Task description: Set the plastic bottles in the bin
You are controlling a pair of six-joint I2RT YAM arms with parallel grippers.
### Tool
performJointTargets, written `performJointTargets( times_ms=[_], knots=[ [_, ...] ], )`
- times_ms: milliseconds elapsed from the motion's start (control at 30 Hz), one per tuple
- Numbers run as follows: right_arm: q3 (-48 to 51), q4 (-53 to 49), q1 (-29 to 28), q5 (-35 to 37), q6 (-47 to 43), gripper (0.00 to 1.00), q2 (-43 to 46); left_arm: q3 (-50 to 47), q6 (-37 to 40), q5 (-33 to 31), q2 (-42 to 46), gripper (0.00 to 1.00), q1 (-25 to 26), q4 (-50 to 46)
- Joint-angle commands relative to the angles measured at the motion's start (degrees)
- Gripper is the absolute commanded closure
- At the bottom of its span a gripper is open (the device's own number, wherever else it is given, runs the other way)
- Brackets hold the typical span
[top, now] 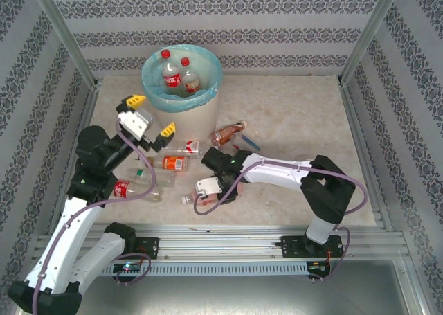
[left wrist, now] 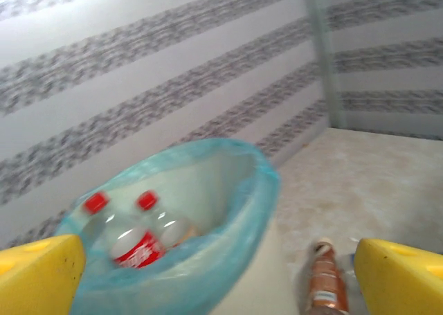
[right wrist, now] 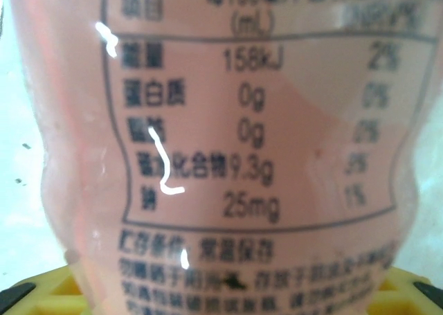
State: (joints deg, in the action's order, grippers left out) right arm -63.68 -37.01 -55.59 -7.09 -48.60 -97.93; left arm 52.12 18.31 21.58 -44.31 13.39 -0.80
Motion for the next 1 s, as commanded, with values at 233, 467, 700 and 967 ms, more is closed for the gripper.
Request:
performJointTargets(
  times_ms=[233, 467, 700, 967],
  knots=[
    [8.25, 3.06, 2.51, -4.66, 9.57, 0.53, 10.64, 11.56, -14.88, -15.07, -4.02, 0.01, -0.21, -12.53],
    [11.38, 5.76, 3.19, -6.89, 14.03, 0.54, 17.78, 15.18, -14.75, -3.76, -6.08, 0.03, -0.23, -17.68],
    [16.04, 12.5, 8.25, -14.04, 21.09, 0.55, 26.3, 12.83, -14.48, 16.2, -4.73, 0.06, -0.25, -14.38],
    [21.99, 26.56, 19.43, -29.55, 34.78, 0.55, 36.32, 11.6, -18.23, 26.81, -6.19, 0.15, -0.26, -8.59]
  ],
)
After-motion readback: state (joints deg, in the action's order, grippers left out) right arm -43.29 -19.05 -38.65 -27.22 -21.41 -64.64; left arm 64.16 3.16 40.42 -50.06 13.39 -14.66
